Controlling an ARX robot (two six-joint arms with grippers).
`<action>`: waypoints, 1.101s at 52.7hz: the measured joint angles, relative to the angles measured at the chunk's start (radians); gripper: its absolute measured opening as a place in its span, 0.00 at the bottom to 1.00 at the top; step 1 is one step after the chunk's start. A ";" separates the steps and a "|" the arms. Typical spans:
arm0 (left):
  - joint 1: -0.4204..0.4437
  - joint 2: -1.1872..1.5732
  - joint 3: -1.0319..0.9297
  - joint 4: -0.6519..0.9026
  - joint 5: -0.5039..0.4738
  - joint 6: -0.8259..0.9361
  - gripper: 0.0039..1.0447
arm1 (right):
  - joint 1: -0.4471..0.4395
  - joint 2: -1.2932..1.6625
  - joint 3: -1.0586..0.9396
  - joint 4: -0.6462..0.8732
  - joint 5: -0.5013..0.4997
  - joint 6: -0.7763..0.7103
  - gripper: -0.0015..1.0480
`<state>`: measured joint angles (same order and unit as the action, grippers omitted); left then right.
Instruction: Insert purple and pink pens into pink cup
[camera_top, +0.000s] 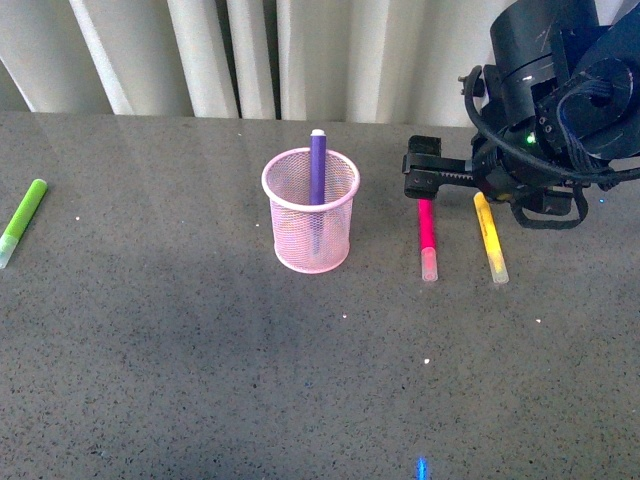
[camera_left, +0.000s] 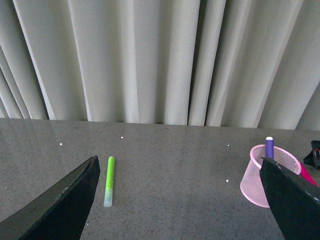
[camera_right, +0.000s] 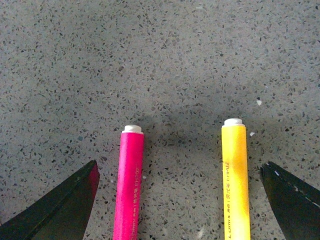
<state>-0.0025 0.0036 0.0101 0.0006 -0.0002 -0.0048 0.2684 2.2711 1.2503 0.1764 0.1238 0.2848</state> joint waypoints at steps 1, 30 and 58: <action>0.000 0.000 0.000 0.000 0.000 0.000 0.94 | 0.002 0.005 0.003 0.000 0.000 0.000 0.93; 0.000 0.000 0.000 0.000 0.000 0.000 0.94 | 0.036 0.080 0.053 -0.002 -0.001 0.012 0.93; 0.000 0.000 0.000 0.000 0.000 0.000 0.94 | 0.052 0.110 0.078 0.001 -0.004 0.024 0.93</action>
<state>-0.0025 0.0032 0.0101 0.0006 -0.0002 -0.0051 0.3202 2.3814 1.3281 0.1772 0.1196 0.3088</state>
